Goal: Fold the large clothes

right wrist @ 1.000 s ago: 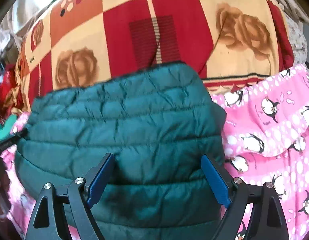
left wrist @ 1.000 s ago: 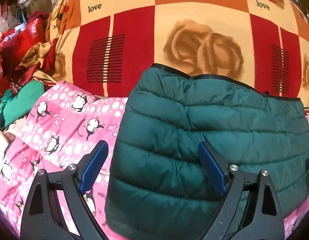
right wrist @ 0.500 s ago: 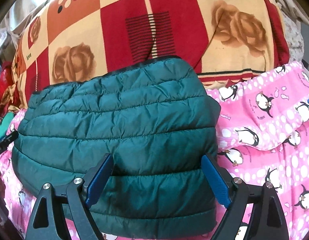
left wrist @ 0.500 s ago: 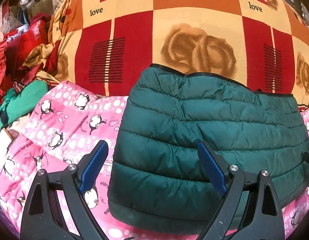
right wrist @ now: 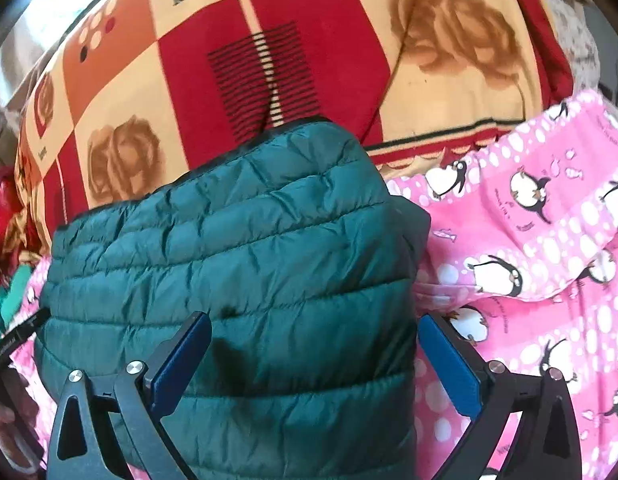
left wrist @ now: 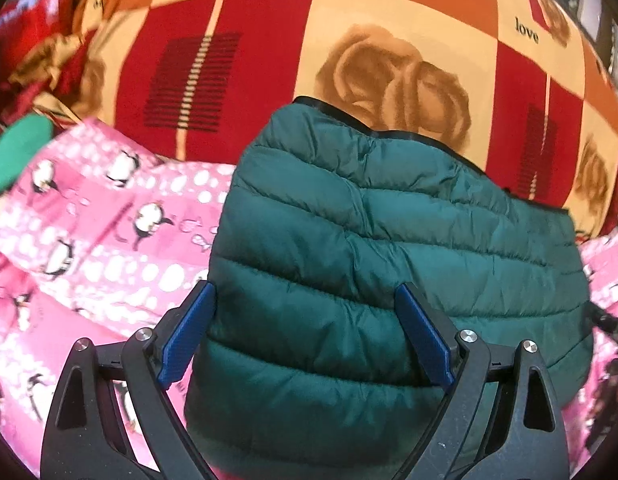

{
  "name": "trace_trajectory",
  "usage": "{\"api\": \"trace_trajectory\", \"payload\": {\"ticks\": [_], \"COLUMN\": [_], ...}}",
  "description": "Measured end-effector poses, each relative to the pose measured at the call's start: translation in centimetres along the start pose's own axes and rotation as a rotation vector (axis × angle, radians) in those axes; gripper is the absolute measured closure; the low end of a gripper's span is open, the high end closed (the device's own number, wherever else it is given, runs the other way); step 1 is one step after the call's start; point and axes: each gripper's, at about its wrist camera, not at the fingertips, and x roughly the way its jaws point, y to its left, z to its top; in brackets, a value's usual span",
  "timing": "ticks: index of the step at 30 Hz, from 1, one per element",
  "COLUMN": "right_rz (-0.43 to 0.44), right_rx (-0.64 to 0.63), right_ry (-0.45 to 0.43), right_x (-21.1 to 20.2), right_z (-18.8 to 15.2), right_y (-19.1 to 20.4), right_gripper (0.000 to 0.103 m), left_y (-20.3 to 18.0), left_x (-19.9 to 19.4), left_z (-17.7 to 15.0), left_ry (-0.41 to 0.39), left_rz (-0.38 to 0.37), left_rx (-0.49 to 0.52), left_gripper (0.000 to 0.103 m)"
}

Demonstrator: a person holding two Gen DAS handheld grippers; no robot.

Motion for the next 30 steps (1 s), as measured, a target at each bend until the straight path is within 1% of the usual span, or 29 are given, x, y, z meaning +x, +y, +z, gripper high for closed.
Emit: {"api": "trace_trajectory", "payload": {"ticks": [2,5,8,10,13,16,21,26,29,30], "right_rz": [0.022,0.046,0.077,0.102,0.129,0.162,0.219,0.225,0.239,0.237], "right_rx": [0.027,0.063,0.081,0.088,0.091,0.086,0.093,0.066,0.053,0.034], "right_ry": [0.012,0.035,0.061,0.068,0.074,0.090,0.126,0.154,0.150,0.142], "right_x": [0.7,1.9,3.1,3.6,4.2,5.1,6.4,7.1,7.1,6.9], "right_z": [0.3,0.8,0.9,1.0,1.3,1.5,1.9,1.9,1.8,1.7], "right_y": [-0.6,-1.6,-2.1,-2.3,-2.5,-2.7,-3.3,-3.3,-3.2,-3.0], "right_gripper": [0.001,0.001,0.000,0.000,0.000,0.000,0.000,0.000,0.000,0.002], "left_y": [0.6,1.7,2.9,3.6,3.7,3.8,3.8,4.0,4.0,3.8], "left_x": [0.5,1.4,2.8,3.6,4.1,4.9,5.9,6.7,6.6,6.4], "left_z": [0.3,0.6,0.6,0.4,0.3,0.5,1.0,1.0,0.9,0.9], "left_ry": [0.014,0.039,0.101,0.124,0.135,0.166,0.190,0.212,0.218,0.214], "left_rz": [-0.031,-0.077,-0.163,-0.214,-0.246,-0.283,-0.314,-0.341,-0.342,-0.342], "left_rx": [-0.012,-0.047,-0.112,-0.163,-0.176,-0.185,-0.185,-0.194,-0.179,-0.167], "left_gripper": [0.008,0.008,0.008,0.007,0.002,0.001,0.000,0.000,0.000,0.001]}}
